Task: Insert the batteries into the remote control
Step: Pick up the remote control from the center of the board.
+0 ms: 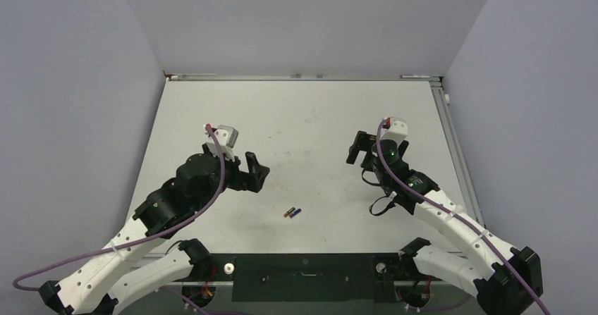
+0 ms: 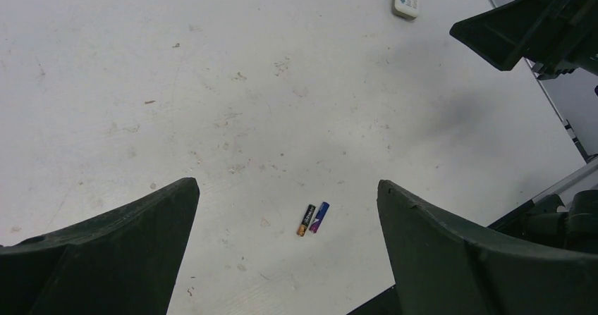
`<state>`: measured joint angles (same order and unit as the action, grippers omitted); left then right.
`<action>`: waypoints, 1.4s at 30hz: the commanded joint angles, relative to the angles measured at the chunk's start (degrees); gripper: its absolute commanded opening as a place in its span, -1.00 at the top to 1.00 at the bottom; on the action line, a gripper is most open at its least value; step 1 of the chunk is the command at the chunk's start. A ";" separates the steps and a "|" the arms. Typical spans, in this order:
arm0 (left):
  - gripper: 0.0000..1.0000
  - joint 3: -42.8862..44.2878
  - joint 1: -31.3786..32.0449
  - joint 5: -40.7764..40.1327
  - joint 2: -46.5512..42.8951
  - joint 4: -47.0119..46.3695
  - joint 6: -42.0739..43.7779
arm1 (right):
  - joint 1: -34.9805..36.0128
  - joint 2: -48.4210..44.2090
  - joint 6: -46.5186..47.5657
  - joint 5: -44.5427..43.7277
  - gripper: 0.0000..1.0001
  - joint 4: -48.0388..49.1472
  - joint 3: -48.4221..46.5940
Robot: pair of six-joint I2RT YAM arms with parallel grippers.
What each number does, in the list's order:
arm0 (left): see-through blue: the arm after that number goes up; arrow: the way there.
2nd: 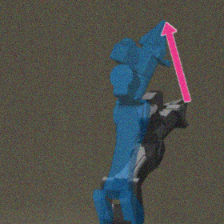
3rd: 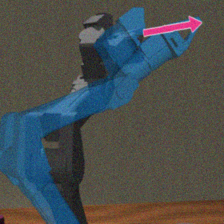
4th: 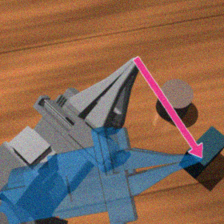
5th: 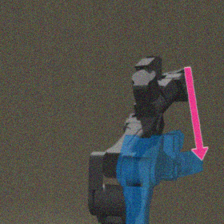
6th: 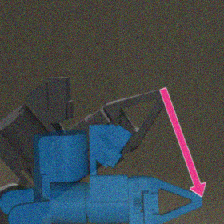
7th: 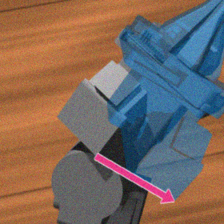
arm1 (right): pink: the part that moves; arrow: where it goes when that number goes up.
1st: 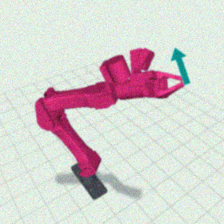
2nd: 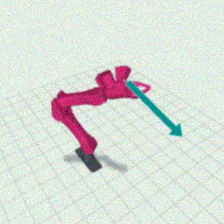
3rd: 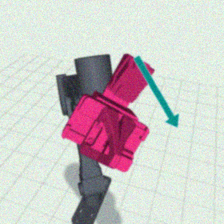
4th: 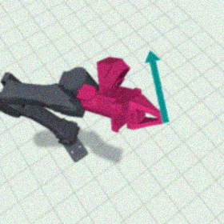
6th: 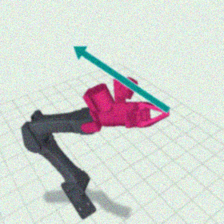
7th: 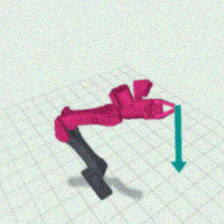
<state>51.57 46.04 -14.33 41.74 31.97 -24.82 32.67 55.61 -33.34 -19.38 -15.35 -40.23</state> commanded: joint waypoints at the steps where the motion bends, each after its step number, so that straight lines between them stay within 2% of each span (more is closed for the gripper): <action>1: -0.92 -0.12 0.04 1.02 -0.76 -0.16 0.74 | -0.10 -0.33 -0.58 -3.91 -1.00 -2.45 -4.43; 12: -0.92 -0.59 0.00 0.10 0.01 2.50 -0.30 | -1.68 5.70 -1.99 -11.87 -0.97 -9.35 -10.69; 19: -0.92 -0.56 -0.47 0.18 0.38 2.96 -0.49 | -12.43 11.57 -2.33 -3.81 -0.92 -8.16 -11.94; 32: -0.92 -0.59 -3.24 0.70 0.67 3.52 0.20 | -20.72 23.68 -2.24 2.08 -0.93 -1.53 -13.82; 42: -0.92 -0.68 -7.19 1.34 1.36 4.08 0.46 | -22.66 32.81 -1.74 1.79 -1.00 0.01 -18.58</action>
<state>50.37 40.05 -13.98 42.94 36.23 -24.84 10.76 86.24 -35.22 -17.45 -17.98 -54.92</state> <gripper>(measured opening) 0.961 0.993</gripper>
